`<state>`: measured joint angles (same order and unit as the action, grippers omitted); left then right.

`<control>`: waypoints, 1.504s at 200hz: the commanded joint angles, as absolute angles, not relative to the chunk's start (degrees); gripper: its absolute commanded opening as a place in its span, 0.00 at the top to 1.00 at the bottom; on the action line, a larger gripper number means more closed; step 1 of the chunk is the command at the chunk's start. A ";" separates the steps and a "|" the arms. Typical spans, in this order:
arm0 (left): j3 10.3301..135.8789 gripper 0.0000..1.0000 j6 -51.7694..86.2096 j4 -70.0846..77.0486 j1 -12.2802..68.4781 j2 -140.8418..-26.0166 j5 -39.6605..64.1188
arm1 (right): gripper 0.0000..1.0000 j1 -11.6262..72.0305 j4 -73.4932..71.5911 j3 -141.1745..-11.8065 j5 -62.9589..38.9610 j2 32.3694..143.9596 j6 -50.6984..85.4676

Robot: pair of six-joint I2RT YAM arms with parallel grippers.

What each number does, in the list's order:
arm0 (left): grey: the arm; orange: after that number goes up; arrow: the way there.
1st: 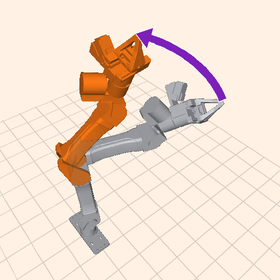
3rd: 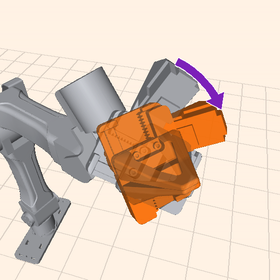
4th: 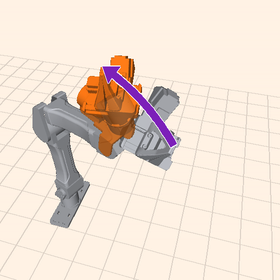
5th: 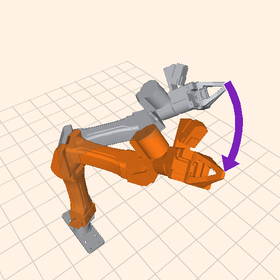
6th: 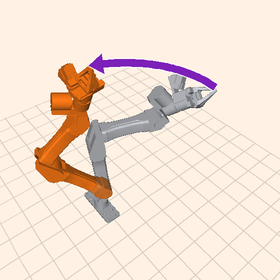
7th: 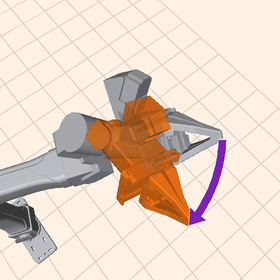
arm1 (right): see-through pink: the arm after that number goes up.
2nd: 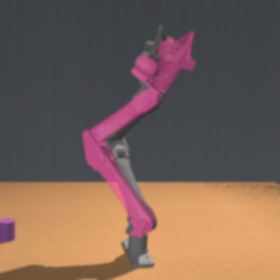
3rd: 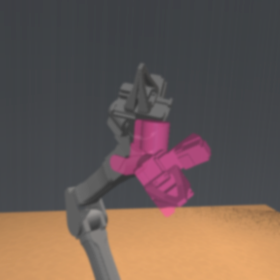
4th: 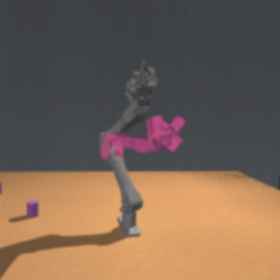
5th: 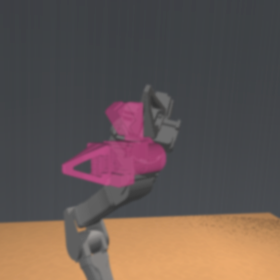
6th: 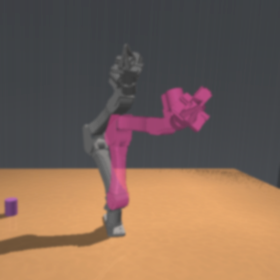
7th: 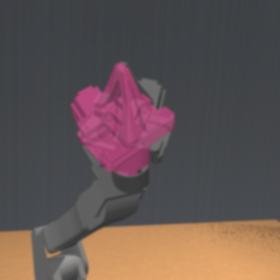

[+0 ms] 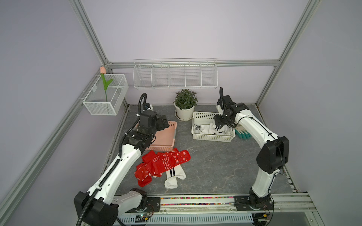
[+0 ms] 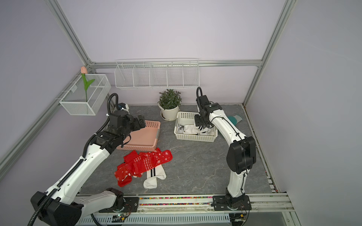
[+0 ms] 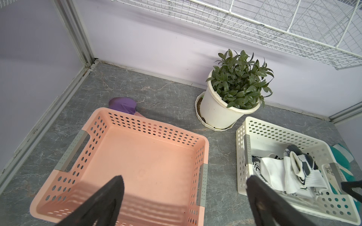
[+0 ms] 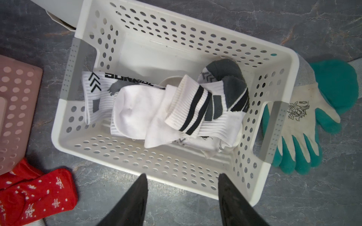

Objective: Sort the socks into the basket by color
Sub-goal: Place the sock in the bin, then pick up the sock at the center of the board.

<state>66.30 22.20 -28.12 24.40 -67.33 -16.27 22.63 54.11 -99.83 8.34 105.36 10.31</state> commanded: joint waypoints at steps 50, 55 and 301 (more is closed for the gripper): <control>66.17 0.01 22.32 -27.99 24.55 -67.41 -17.05 | 0.37 26.98 53.83 -94.57 8.99 95.08 10.96; 66.18 0.01 22.32 -28.02 24.54 -67.48 -17.05 | 0.37 27.49 53.87 -94.22 9.05 94.51 11.11; 66.22 0.01 21.09 -28.56 24.60 -67.29 -21.79 | 0.38 62.97 37.18 -73.00 4.26 98.11 33.23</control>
<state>66.30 21.74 -28.18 24.40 -67.35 -20.10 61.93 38.72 -71.68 6.17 95.24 30.30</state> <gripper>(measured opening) 0.993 0.628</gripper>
